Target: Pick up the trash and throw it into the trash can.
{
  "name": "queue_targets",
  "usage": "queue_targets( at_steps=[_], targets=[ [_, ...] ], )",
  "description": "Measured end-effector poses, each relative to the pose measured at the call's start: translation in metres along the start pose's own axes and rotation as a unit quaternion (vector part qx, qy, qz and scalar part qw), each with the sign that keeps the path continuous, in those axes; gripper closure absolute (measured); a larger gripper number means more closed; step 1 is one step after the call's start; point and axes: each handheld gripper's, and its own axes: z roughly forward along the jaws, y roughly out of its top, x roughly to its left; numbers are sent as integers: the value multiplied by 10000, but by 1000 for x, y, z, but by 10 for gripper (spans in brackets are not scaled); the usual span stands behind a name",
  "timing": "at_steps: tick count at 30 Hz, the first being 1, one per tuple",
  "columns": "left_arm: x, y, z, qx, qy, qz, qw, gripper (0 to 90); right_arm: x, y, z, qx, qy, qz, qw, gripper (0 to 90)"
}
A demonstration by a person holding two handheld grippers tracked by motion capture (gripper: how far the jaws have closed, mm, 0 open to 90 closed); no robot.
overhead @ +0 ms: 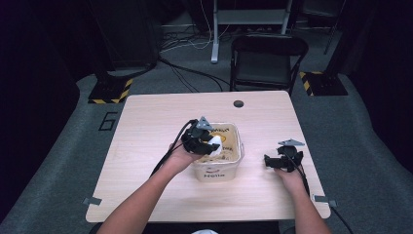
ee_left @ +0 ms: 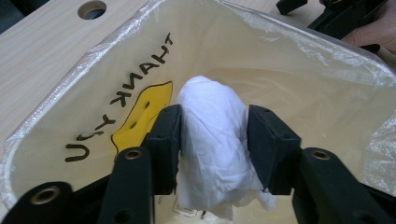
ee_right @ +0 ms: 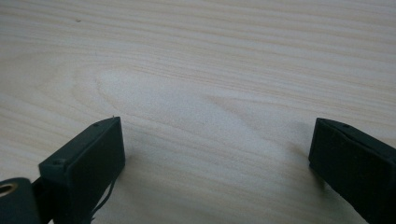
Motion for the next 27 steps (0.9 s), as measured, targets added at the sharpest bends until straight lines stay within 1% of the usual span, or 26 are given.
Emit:
queue_targets(
  at_steps=[2, 3, 4, 5, 6, 8, 13, 18, 22, 25, 27],
  targets=[
    [-1, 0, 0, -38, -37, -17, 10000, 522, 0, 0, 0, -1, 2, 1, 10000, 28],
    [0, 0, 0, -85, -36, -37, 10000, 499, 0, 0, 0, 0, 1, 0, 10000, 28],
    [0, 0, 1, -104, -64, -85, 9999, 432, 0, 0, 0, -1, 1, 1, 10000, 29],
    [1, 1, 1, -102, -52, -105, 9999, 432, 0, 0, 0, -1, 1, 1, 10000, 29],
    [0, 1, 1, -133, -37, -136, 9998, 411, 0, 0, 0, -1, -1, 5, 10000, 29],
    [0, 2, 0, -167, -13, -120, 9998, 383, 0, 0, 0, -1, -2, 16, 10000, 31],
    [3, 2, -7, -289, 43, -131, 9995, 361, 1, 0, -1, 7, 19, 30, 10000, 32],
    [7, 0, -14, -335, 102, -160, 9993, 355, 1, 0, -1, 8, 20, 28, 10000, 31],
    [12, -3, -24, -433, 195, -250, 9986, 352, 0, 0, -1, 5, 20, 17, 10000, 31],
    [17, -7, -31, -452, 312, -263, 9981, 350, 1, 0, -1, 4, 20, 19, 10000, 31],
    [20, -10, -36, -498, 357, -312, 9976, 350, 1, 0, -1, 8, 20, 27, 10000, 31]
  ],
)
